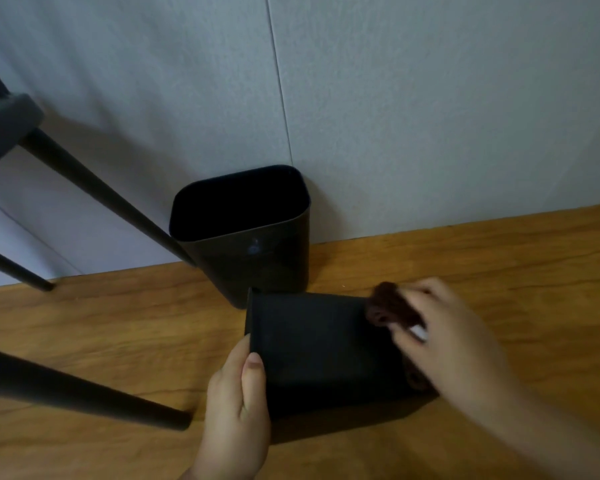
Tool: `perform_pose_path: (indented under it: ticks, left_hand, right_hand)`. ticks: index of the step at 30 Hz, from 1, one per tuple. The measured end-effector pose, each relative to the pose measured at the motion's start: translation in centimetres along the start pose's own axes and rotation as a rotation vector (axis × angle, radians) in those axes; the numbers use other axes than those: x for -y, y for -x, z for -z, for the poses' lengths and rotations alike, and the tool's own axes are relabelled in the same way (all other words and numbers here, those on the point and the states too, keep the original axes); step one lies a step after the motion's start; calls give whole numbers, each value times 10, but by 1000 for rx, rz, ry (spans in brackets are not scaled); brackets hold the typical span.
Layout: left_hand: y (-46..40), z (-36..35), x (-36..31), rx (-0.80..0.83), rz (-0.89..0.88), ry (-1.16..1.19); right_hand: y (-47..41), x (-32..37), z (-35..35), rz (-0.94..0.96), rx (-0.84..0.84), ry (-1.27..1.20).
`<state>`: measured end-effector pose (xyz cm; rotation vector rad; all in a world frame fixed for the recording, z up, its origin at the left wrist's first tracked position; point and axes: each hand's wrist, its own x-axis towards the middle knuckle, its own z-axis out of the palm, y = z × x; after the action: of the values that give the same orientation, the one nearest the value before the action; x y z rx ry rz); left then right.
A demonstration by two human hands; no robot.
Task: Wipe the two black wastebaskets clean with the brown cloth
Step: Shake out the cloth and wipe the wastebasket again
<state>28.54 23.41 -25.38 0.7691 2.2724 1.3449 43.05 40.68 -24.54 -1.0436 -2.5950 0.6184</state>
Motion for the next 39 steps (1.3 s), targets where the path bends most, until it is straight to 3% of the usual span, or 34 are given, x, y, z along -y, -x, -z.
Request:
perform_pose_path:
  ticks: [2,4,12,17,25,33,36,39]
  left_hand:
    - [-1,-2,-4,-8,-4,-4]
    - [-3,-4,-11,-14,3,5]
    - [-18,-5,-30,-118,297,202]
    - [-33,8,-25,-148,465,260]
    - [-23,15,-21,65,392,444]
    - [-25,11,-8,-154,154,-92]
    - [-31,8,-10,-195,134,-44]
    - [-24,4,-8,-107,59,65]
  right_hand:
    - [2,-20,3,-123,-16,20]
    - [8,-25,4,-122,-35,41]
    - [25,14,-10,308,58,-91]
    - [3,-40,-16,-67,-96,-74]
    - [-14,-56,-25,-137,-116,-184]
    - [-15,-44,-40,-155,-170,-232]
    - [-12,-32,-45,-82,-141,-261]
    - [-12,-22,-50,-72,-111,-335]
